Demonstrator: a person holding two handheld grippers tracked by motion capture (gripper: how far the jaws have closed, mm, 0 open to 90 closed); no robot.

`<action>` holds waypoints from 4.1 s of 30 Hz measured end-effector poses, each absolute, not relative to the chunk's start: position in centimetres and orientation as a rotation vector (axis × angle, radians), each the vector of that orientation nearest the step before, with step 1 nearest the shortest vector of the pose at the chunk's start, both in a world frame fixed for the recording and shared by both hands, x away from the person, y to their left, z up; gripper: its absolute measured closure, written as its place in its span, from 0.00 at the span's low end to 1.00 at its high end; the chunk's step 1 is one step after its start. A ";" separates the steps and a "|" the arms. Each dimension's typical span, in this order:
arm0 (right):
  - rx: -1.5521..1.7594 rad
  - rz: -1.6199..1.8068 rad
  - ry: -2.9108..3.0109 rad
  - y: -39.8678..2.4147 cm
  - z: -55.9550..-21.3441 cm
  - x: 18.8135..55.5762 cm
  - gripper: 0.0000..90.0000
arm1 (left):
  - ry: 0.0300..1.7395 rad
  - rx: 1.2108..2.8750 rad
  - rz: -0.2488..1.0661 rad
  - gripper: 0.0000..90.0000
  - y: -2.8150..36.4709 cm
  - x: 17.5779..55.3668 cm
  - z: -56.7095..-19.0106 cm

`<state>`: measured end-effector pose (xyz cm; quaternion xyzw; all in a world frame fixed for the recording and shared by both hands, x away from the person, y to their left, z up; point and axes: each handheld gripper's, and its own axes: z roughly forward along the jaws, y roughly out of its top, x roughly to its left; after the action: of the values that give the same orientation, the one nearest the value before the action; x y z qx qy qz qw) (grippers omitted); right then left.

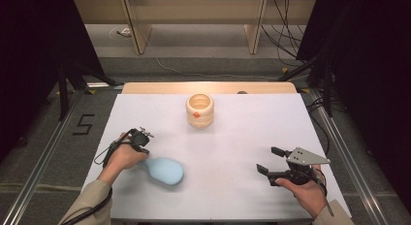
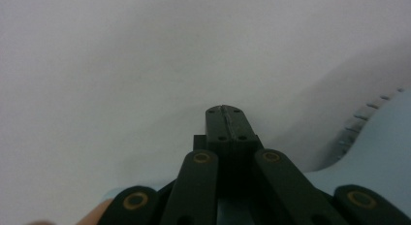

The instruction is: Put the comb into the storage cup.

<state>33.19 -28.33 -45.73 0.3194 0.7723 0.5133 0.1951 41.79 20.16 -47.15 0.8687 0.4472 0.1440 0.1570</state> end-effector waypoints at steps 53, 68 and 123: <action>0.892 1.436 2.167 -28.1 -45.7 33.3 0.19 | 1.183 2.269 0.424 0.40 23.7 33.8 -44.2; 0.894 1.433 2.172 -28.1 -45.8 33.3 0.19 | 1.083 2.456 0.226 0.11 21.5 33.6 -44.8; 0.895 1.436 2.173 -28.1 -45.8 33.3 0.19 | 1.175 2.656 0.115 0.53 19.4 34.8 -46.2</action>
<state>33.28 -28.07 -45.82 0.3189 0.7742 0.5117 0.1926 34.85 19.42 -46.17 0.9075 0.4015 0.0394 0.1171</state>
